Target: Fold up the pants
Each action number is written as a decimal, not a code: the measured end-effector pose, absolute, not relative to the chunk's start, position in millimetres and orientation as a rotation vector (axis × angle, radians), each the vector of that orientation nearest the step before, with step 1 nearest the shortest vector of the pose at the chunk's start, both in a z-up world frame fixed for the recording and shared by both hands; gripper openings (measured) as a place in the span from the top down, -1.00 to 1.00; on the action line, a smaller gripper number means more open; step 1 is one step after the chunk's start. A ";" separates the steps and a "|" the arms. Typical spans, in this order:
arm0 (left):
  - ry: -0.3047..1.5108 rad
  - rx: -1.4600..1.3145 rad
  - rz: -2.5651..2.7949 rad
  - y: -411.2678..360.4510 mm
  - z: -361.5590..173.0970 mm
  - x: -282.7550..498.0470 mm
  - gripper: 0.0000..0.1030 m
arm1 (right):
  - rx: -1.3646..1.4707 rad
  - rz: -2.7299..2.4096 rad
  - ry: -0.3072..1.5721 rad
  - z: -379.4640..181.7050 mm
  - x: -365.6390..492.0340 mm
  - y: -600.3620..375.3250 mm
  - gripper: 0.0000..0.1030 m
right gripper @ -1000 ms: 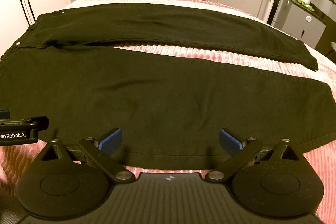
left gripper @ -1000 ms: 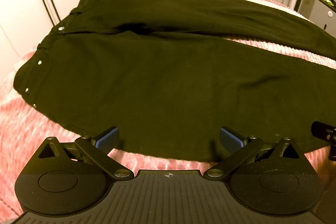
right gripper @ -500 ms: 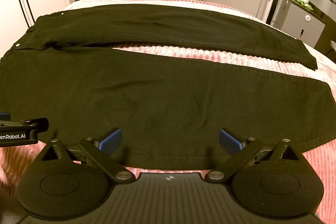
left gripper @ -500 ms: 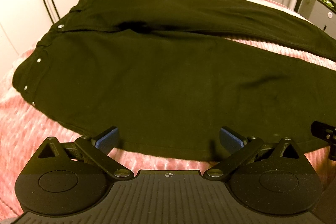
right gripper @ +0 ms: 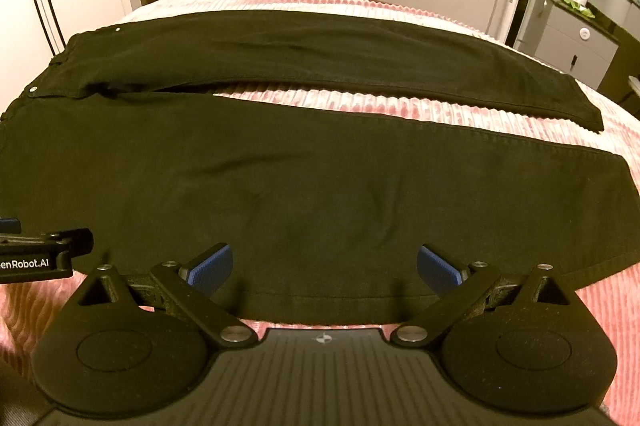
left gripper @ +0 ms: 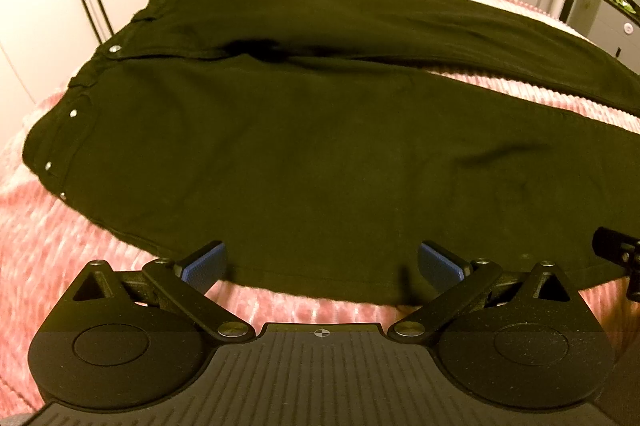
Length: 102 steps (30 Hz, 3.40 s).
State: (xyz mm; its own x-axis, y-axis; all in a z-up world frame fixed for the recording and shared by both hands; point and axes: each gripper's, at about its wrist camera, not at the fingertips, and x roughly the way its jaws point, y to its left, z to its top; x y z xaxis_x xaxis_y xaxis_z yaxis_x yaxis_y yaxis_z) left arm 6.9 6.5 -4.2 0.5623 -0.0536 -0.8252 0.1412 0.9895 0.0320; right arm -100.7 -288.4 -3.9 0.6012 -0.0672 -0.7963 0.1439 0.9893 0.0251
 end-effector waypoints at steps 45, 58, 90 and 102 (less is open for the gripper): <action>0.993 0.123 -0.132 2.5 -8.9 10.8 -1.00 | 0.040 -0.129 0.931 -8.8 -95.8 -279.5 -0.92; 0.999 0.136 -0.129 0.4 -10.3 11.9 -1.00 | 0.051 -0.124 0.931 -8.3 -94.7 -281.0 -0.92; 0.977 -0.142 0.233 24.8 -19.3 180.0 -1.00 | 0.437 -0.423 1.158 -64.8 -20.6 -458.5 -0.93; 0.776 -0.079 0.300 32.8 -57.9 181.3 -1.00 | 0.724 -0.461 0.931 21.9 145.6 -546.9 -0.86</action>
State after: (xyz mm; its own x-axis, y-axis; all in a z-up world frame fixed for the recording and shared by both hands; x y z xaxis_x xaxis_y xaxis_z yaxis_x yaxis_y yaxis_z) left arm 181.3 32.8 -57.9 0.6732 0.2376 -0.7003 -0.2957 0.9545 0.0395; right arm 145.6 -546.9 21.9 0.5287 -0.0529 -0.8472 0.6418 0.6781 0.3582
